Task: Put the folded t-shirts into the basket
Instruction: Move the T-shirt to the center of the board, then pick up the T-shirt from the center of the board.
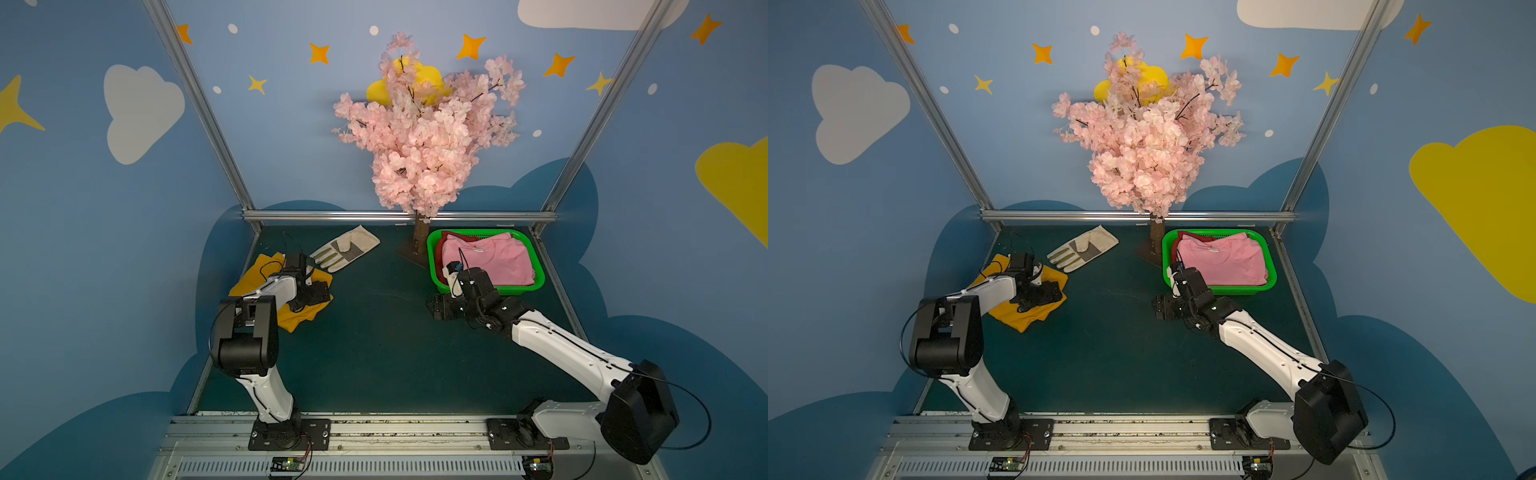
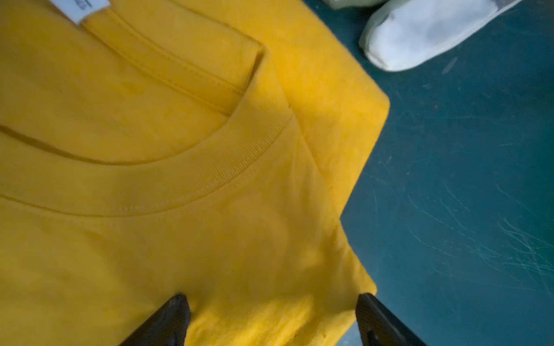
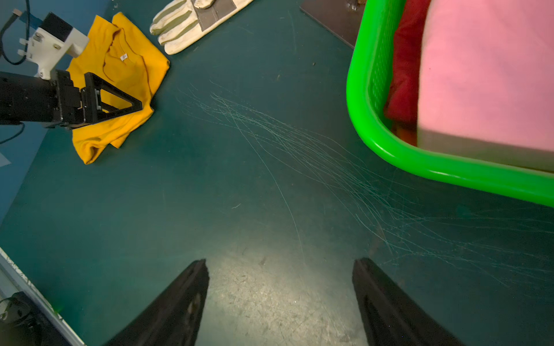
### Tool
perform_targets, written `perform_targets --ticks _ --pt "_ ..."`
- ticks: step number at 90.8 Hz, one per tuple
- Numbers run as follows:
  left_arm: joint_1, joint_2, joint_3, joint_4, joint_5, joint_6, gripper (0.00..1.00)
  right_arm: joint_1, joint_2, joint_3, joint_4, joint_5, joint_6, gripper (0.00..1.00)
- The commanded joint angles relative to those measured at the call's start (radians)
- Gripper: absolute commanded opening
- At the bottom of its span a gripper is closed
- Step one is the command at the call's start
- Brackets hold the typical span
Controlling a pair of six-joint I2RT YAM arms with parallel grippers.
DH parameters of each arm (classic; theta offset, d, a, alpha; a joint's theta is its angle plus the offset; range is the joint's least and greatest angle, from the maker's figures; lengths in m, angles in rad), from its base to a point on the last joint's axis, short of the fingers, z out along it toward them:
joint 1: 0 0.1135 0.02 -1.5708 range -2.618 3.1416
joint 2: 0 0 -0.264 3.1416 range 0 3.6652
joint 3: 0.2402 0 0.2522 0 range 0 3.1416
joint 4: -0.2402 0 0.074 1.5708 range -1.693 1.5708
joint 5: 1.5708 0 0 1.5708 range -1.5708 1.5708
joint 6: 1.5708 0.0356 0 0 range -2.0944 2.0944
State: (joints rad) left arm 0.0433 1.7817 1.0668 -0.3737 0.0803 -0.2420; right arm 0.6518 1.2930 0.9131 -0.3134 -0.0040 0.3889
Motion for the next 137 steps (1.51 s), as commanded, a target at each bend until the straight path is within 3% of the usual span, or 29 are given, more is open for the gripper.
perform_targets --ticks 1,26,47,60,71,83,106,122,137 --pt "-0.038 0.001 -0.021 -0.027 0.126 -0.036 0.89 -0.004 -0.051 -0.006 -0.033 0.038 -0.015 0.81" --pt "-0.223 -0.077 -0.159 0.05 0.201 -0.153 0.86 -0.052 -0.135 -0.058 -0.072 0.07 -0.004 0.81" --pt "-0.54 -0.111 -0.333 0.258 0.216 -0.359 0.85 -0.125 -0.218 -0.141 -0.062 0.103 0.017 0.82" --pt "-0.762 -0.099 -0.283 0.391 0.21 -0.5 0.85 -0.202 -0.23 -0.193 -0.054 0.07 0.021 0.82" --pt "-0.849 -0.107 -0.189 0.393 0.202 -0.511 0.86 -0.244 -0.219 -0.218 -0.047 0.047 0.046 0.82" --pt "-0.793 -0.195 -0.197 0.32 0.16 -0.447 0.86 -0.235 -0.186 -0.237 -0.006 -0.059 0.09 0.82" --pt "-0.462 -0.322 -0.256 0.199 0.106 -0.198 0.86 -0.073 -0.019 -0.222 0.081 -0.08 0.146 0.8" --pt "-0.276 -0.273 -0.206 0.188 0.143 -0.071 0.87 -0.007 0.113 -0.169 0.129 -0.07 0.164 0.76" --pt "-0.192 -0.133 -0.085 0.106 0.264 0.008 0.87 0.026 0.22 -0.145 0.164 -0.069 0.175 0.72"
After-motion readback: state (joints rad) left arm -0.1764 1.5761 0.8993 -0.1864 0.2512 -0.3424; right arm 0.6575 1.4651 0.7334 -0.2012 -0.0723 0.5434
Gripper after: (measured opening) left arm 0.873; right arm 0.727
